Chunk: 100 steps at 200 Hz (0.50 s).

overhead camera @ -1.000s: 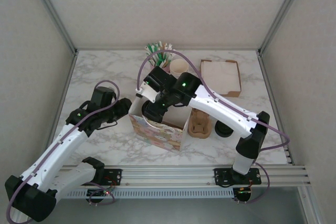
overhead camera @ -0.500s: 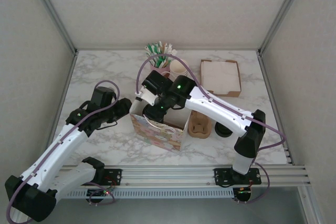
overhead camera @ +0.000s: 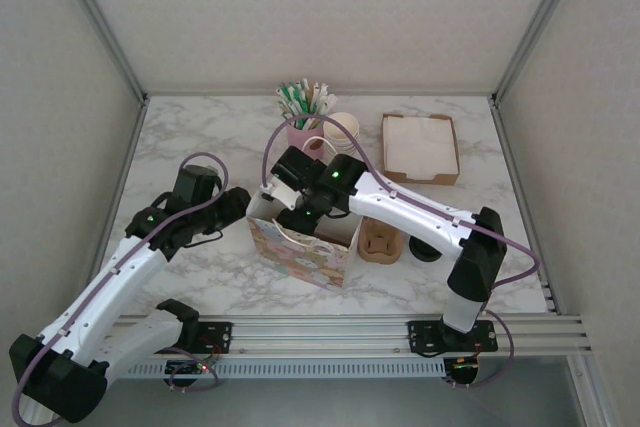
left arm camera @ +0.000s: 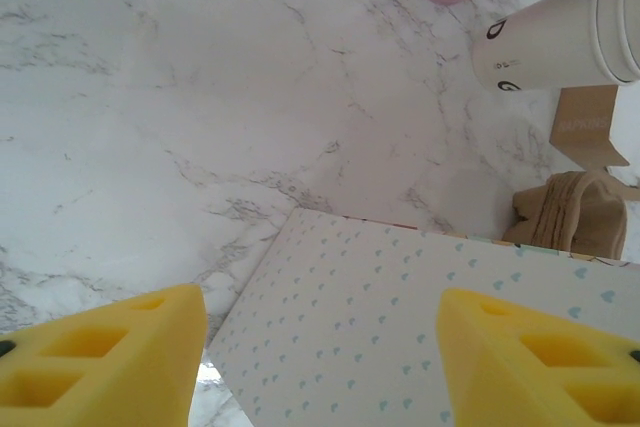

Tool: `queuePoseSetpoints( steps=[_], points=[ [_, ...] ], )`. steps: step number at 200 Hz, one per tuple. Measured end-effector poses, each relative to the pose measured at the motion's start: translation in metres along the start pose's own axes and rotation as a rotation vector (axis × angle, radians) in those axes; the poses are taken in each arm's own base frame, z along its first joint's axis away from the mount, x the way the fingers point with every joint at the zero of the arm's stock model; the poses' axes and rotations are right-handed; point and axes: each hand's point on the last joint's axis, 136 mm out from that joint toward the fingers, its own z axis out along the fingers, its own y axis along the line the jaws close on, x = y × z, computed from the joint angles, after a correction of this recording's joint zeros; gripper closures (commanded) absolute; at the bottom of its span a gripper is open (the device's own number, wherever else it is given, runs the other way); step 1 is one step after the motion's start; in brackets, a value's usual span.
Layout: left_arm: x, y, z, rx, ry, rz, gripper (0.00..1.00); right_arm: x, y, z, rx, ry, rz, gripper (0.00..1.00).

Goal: Pack the takeout coffee

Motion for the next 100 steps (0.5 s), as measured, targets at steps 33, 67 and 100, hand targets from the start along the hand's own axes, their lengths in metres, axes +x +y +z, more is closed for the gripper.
queuePoseSetpoints(
  steps=[33, 67, 100],
  points=[
    [-0.002, 0.002, 0.0, -0.007, -0.007, -0.003, 0.38, 0.002, 0.0, 0.0, 0.0, -0.019, 0.002, 0.45],
    [-0.001, 0.013, 0.009, -0.038, -0.002, -0.023, 0.4, 0.001, 0.0, 0.002, 0.0, -0.033, 0.001, 0.45],
    [0.005, 0.043, 0.024, -0.112, 0.004, -0.069, 0.42, -0.001, 0.002, 0.005, -0.013, -0.045, 0.0, 0.45]
  ],
)
